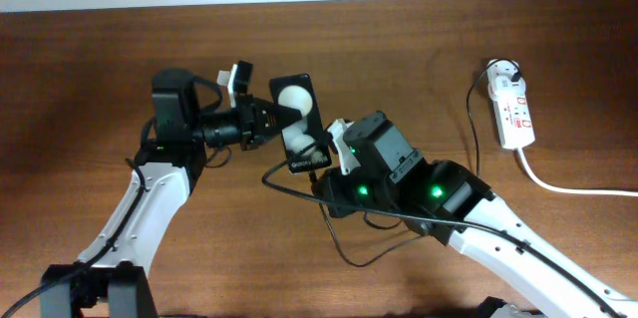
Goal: Plug charger to phone and switch on socket
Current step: 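Push the USB-C plug into the phone port with the right gripper, then release the cable with the right gripper and withdraw it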
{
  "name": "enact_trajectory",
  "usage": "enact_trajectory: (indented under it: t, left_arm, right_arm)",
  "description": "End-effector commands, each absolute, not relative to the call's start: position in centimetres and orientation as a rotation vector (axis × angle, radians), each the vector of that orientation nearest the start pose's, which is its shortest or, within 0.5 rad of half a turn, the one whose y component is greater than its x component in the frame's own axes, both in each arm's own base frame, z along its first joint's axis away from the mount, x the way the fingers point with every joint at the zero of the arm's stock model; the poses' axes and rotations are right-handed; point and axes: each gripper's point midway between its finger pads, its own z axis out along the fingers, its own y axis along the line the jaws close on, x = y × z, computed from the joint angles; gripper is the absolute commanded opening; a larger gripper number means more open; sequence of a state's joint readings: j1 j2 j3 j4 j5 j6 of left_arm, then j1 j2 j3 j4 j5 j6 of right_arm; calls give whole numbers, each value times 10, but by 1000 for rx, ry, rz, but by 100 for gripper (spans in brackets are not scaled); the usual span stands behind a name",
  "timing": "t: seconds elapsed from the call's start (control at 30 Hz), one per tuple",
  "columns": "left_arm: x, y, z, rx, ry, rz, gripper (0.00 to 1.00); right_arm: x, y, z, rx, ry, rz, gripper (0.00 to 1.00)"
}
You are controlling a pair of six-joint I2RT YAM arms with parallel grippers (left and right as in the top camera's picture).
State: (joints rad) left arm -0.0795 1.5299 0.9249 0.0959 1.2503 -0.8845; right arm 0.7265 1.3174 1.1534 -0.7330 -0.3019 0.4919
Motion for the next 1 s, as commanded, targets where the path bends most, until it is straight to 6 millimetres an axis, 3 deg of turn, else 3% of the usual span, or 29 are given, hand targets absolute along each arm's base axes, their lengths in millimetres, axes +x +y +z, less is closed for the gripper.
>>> enact_trajectory:
  t: [0.0,0.17,0.33,0.47,0.7,0.9,0.97]
  left_arm:
    - [338,-194,230,55,2192,-1870,0]
    - [358,-187,217,-76,2212,-1730,0]
    - [356,-188,212,-108,2240,-1729,0]
    - [350,-199,212,-83,2255,-1744,0]
    - [341,-210,210,-56,2286,-1774,0]
    - [317,-218,222,102,2268,-1922,0]
    - [310,-221,224,158,2257,-1947,0]
  right_arm:
    - [242,260,198,-395,2595,749,27]
    - [234,256,192,-401,2638,740,28]
    - [238,259,187,-400,2647,736,28]
    - [239,270,180,-420,2664,785,27]
    - [243,273,177,-418,2659,782,4]
    - [260,286,195,-420,2542,840,4]
    - [262,288,197,-421,2528,846,9]
